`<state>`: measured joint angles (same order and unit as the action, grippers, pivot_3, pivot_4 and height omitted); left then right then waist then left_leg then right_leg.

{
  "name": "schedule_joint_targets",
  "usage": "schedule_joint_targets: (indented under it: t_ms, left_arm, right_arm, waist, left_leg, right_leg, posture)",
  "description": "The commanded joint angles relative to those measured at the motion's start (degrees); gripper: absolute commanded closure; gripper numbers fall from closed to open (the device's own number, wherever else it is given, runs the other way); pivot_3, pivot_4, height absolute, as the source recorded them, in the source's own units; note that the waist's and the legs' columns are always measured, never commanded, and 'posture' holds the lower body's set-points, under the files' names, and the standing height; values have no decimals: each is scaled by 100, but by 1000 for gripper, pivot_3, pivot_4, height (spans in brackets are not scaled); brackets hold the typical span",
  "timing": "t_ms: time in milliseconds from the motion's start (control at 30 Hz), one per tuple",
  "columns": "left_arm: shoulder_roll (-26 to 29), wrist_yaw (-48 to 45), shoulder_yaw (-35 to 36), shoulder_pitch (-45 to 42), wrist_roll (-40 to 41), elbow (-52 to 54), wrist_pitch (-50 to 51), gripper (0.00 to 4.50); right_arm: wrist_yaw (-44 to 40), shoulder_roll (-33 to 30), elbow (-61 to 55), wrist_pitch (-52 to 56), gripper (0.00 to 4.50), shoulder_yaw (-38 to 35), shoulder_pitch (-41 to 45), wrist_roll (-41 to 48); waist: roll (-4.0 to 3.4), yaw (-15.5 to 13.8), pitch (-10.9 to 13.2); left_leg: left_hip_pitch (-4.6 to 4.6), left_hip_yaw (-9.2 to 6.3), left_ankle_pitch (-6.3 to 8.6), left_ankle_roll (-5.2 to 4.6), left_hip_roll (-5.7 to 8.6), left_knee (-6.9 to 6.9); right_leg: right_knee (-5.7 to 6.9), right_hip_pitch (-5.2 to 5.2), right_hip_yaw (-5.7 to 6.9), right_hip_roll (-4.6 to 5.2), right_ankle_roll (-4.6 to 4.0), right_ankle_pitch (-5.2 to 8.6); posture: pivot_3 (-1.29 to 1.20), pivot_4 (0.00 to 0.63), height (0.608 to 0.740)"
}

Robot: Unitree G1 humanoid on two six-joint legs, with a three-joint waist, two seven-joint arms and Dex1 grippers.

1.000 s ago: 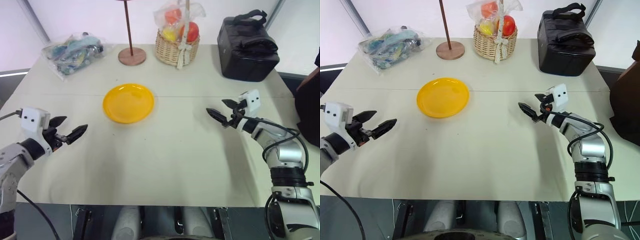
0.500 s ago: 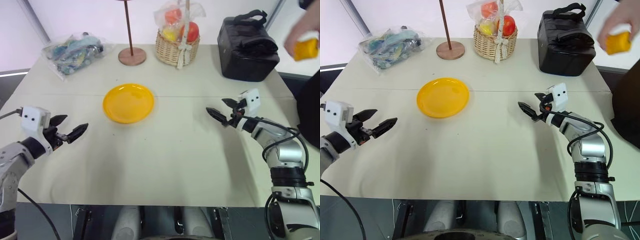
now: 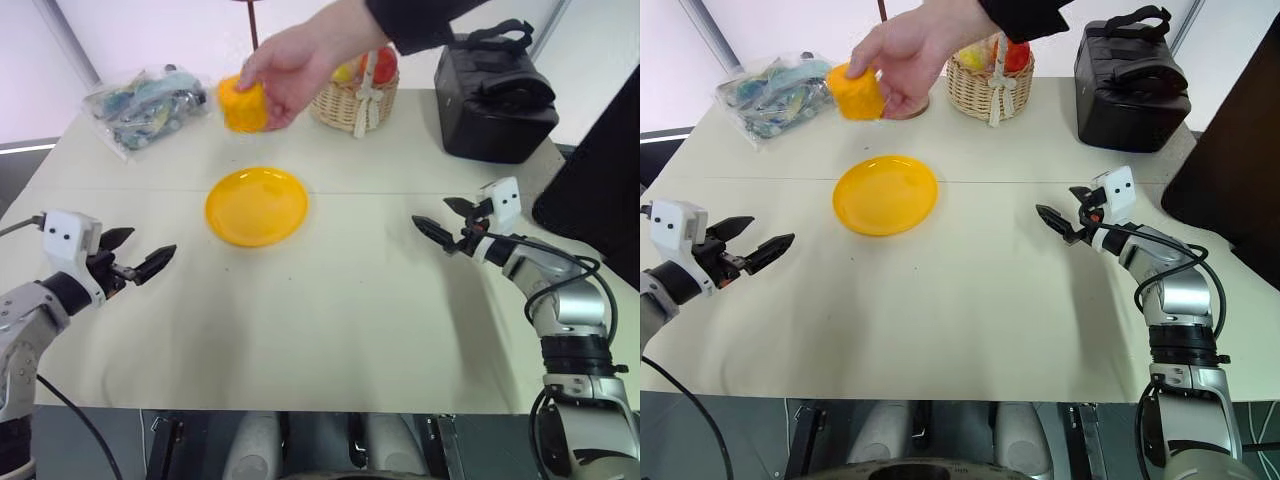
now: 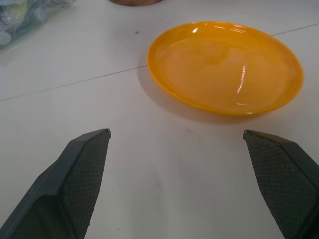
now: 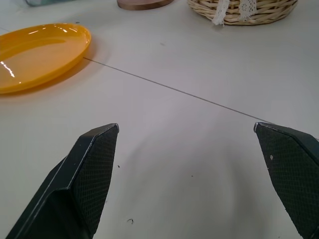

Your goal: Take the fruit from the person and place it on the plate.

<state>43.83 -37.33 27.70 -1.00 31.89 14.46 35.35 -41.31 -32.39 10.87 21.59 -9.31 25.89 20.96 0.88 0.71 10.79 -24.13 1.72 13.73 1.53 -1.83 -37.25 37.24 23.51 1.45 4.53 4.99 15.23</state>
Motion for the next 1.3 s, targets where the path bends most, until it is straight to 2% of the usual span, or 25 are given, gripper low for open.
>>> schedule_joint_targets:
  t_ms: [33, 133, 300, 400, 567, 800, 1133, 1300]
  left_arm:
    - [44, -48, 27, -120, -39, -8, -174, 0]
    - [17, -26, -5, -157, -78, -32, -229, 0]
    - [46, -67, 123, -246, 45, -34, -206, 0]
    - [148, -133, 271, -469, 260, -27, -87, 0]
    - [119, -38, 313, -1139, 354, -176, -342, 0]
    - [-437, 174, -438, -2454, 71, -551, -1034, 0]
    - [-950, -114, -1219, -3578, -240, -1618, -1634, 0]
    - [-1128, -202, -1359, -3782, -328, -1904, -1805, 0]
  right_arm:
    - [-20, -13, -171, -87, 59, -71, 50, 29]
    - [-247, -46, -774, 497, 59, -137, 105, 561]
    - [-538, -320, -2062, 2038, 59, -577, 454, 2211]
    - [-455, -443, -2384, 2384, 59, -684, 607, 2596]
    - [-220, -404, -2376, 2351, 59, -623, 737, 2532]
    - [-142, -316, -2134, 2115, 59, -351, 822, 2220]
    - [-97, -328, -2183, 2064, 59, -284, 773, 2087]
    - [-24, -320, -2285, 2072, 59, -349, 647, 2091]
  waist:
    - [0, 0, 0]
    - [0, 0, 0]
    - [-1, 4, 0]
    - [2, -19, -1]
    - [16, -27, -8]
    - [17, -16, -8]
    - [18, -9, -8]
    - [18, -7, -7]
  left_leg:
    - [0, 0, 0, 0, 0, 0]
    - [0, 0, 0, 0, 0, 0]
    - [0, -6, 0, 0, -5, 3]
    - [0, -10, 0, 0, -4, 1]
    - [0, -9, 0, 0, 0, -1]
    - [-3, -7, 0, 0, 3, -4]
    - [-5, -7, 0, 0, 4, -5]
    - [-6, -7, 0, 0, 3, -5]
  right_leg:
    - [0, 0, 0, 0, 0, 0]
    - [0, 0, 0, 0, 0, 0]
    - [1, 2, 0, -1, 0, 0]
    - [0, 0, 1, 0, 0, 0]
    - [-4, -7, 9, 4, -1, 1]
    - [-3, -7, 9, 3, 1, -1]
    - [-3, -5, 11, -2, 2, -1]
    - [-3, -5, 11, -1, 2, -1]
  posture:
    - [0, 150, 740]
    - [0, 150, 740]
    - [0, 150, 740]
    - [0, 150, 740]
    - [0, 150, 740]
    - [0, 150, 740]
    - [0, 150, 740]
    - [0, 150, 740]
